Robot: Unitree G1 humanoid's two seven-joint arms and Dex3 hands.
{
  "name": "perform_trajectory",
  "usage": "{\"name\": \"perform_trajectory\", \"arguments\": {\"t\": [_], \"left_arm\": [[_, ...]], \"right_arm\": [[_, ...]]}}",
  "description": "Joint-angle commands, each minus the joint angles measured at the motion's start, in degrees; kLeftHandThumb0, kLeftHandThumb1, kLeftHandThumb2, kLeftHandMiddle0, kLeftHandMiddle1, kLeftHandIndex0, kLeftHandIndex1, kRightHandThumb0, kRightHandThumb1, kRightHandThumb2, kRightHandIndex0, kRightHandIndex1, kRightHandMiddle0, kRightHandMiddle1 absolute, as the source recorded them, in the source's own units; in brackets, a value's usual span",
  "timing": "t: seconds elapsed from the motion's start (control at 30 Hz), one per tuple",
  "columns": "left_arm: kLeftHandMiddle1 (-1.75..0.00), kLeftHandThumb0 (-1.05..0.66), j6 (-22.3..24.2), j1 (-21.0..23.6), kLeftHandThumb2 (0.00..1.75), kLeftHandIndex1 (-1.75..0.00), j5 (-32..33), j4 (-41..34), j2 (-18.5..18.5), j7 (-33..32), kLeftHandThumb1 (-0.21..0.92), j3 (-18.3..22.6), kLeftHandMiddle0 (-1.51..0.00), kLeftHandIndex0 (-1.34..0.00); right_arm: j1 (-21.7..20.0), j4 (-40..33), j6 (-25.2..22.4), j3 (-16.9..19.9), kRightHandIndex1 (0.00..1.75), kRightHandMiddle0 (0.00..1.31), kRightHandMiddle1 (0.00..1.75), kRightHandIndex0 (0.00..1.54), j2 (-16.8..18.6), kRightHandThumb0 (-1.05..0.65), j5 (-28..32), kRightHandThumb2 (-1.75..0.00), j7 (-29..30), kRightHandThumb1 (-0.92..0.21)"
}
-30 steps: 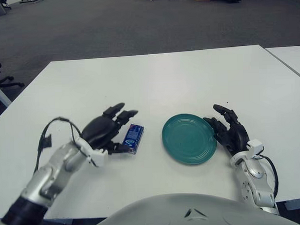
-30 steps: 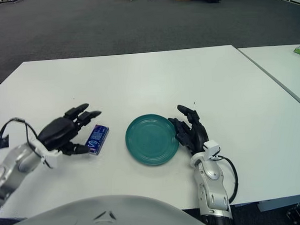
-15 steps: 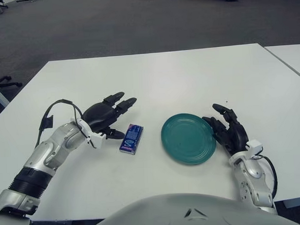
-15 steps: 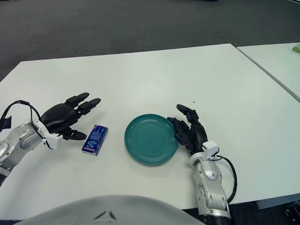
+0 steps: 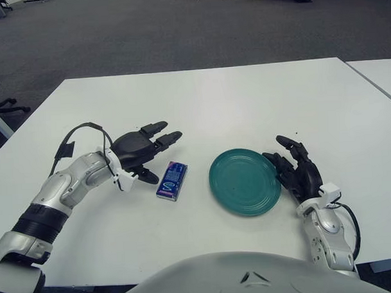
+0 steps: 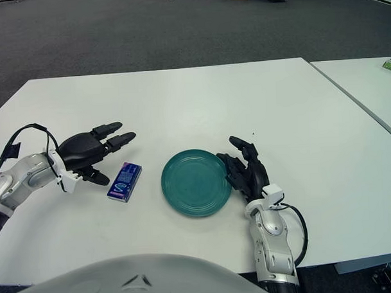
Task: Put the gum into the plate.
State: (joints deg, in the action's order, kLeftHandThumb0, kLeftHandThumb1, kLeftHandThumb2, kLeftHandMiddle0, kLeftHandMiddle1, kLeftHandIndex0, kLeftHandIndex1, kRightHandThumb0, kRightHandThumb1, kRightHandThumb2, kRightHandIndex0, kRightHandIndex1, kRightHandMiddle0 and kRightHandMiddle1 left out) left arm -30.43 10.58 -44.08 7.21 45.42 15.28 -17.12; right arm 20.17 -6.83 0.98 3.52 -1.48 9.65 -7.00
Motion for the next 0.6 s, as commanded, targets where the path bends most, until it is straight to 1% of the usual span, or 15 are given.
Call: {"name": "perform_trajectory", "arguments": {"t": [0.0,0.13,0.33,0.57], "left_arm": [[0.00,-1.05,-0.67,2.01,0.26,0.00,0.12,1.06,0.96,1.98,0.92,-0.78,0.00,0.00],[0.00,-1.05,-1.17,2.44,0.23,0.00,1.04,1.31,0.95,3.38,0.92,-0.86,0.00,0.00],[0.00,-1.05,-2.82,3.06,0.22,0.00,4.70,0.79,1.75,8.24,0.92,-1.05,0.00,0.00],[0.00,-1.05,-3.90,2.86,0.27,0.00,8.19,0.01,2.16,12.15,0.92,-0.69,0.00,0.00]], "right_arm": [[3.95,4.35,-3.92,-0.89,0.58,0.00,0.86,0.46,1.05,-0.50,-0.25,-0.66,0.50,-0.92],[4.12,4.21,-3.73,-0.95,0.56,0.00,0.84,0.44,1.17,-0.50,-0.07,-0.67,0.61,-0.92],[4.35,3.75,-4.23,-1.04,0.55,0.00,0.81,0.44,1.32,-0.49,0.04,-0.66,0.85,-0.92],[4.45,3.42,-4.63,-1.10,0.54,0.00,0.79,0.45,1.31,-0.49,0.11,-0.65,1.10,-0.92]]}}
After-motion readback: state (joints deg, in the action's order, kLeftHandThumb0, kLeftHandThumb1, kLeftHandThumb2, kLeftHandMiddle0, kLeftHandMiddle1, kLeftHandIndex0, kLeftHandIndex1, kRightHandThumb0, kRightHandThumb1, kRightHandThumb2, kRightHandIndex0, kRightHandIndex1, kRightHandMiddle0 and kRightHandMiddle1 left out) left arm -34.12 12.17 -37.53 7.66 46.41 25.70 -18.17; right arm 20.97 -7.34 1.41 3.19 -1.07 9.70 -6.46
